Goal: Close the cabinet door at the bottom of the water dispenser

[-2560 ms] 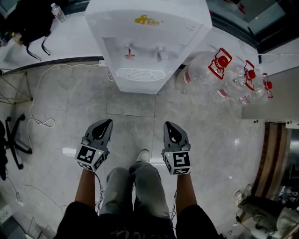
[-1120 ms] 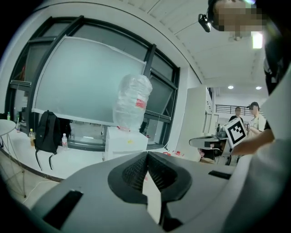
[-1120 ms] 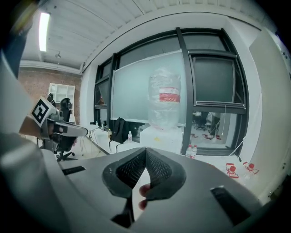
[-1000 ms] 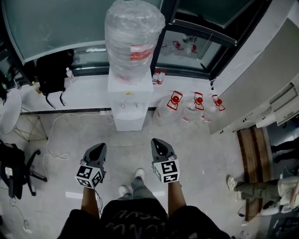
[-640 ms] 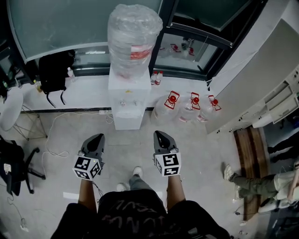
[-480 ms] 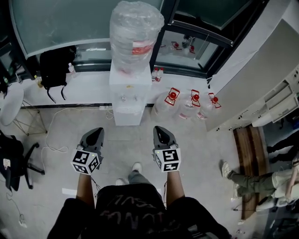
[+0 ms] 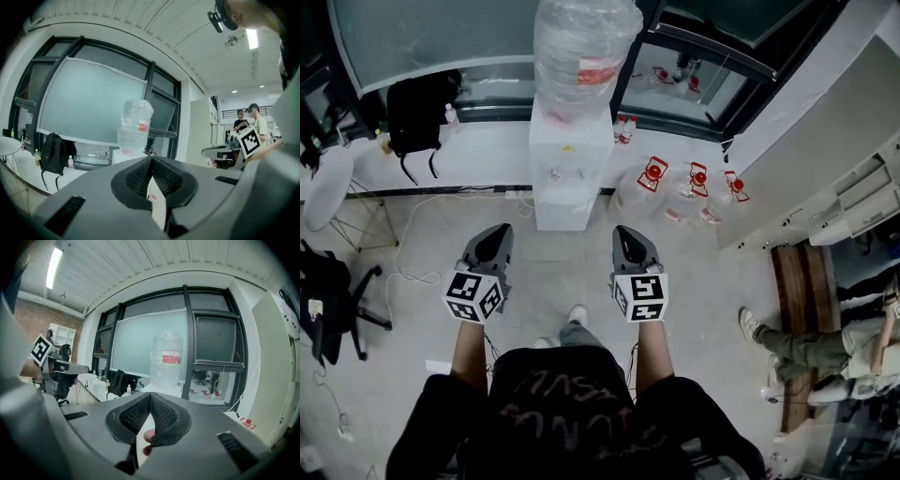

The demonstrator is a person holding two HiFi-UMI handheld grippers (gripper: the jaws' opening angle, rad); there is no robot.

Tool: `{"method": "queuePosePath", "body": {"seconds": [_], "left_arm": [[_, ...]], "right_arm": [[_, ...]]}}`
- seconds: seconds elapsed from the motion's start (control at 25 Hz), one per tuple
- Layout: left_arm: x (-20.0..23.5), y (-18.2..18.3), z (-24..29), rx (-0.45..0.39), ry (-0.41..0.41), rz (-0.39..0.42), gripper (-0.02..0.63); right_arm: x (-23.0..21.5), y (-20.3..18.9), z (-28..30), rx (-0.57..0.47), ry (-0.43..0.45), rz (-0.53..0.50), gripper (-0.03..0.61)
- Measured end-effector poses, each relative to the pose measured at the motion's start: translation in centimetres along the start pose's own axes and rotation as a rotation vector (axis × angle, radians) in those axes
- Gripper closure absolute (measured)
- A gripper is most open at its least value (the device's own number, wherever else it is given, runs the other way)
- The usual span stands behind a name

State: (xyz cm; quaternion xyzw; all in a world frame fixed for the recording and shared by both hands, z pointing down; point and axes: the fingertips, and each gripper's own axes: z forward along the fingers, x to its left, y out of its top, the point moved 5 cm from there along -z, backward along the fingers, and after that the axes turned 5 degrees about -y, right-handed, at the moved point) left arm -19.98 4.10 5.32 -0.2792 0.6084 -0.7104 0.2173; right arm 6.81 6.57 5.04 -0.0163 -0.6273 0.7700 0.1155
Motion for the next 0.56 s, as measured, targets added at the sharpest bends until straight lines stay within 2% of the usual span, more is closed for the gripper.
{"method": "queuePosePath", "body": {"seconds": [0.16,0.56], "left_arm": [[-0.1,0.1,-0.3,-0.014,-0.012,-0.019,0.6],[-1.5,-0.1,-0.5,0.014,-0.029,0.022,0.6]], "right_arm": [[0.4,-0.3,-0.4,-0.001,-0.002,-0.003,0.566],[0.7,-0.6,-1.4,-0.002,-0.004,-0.012,0.566]]}}
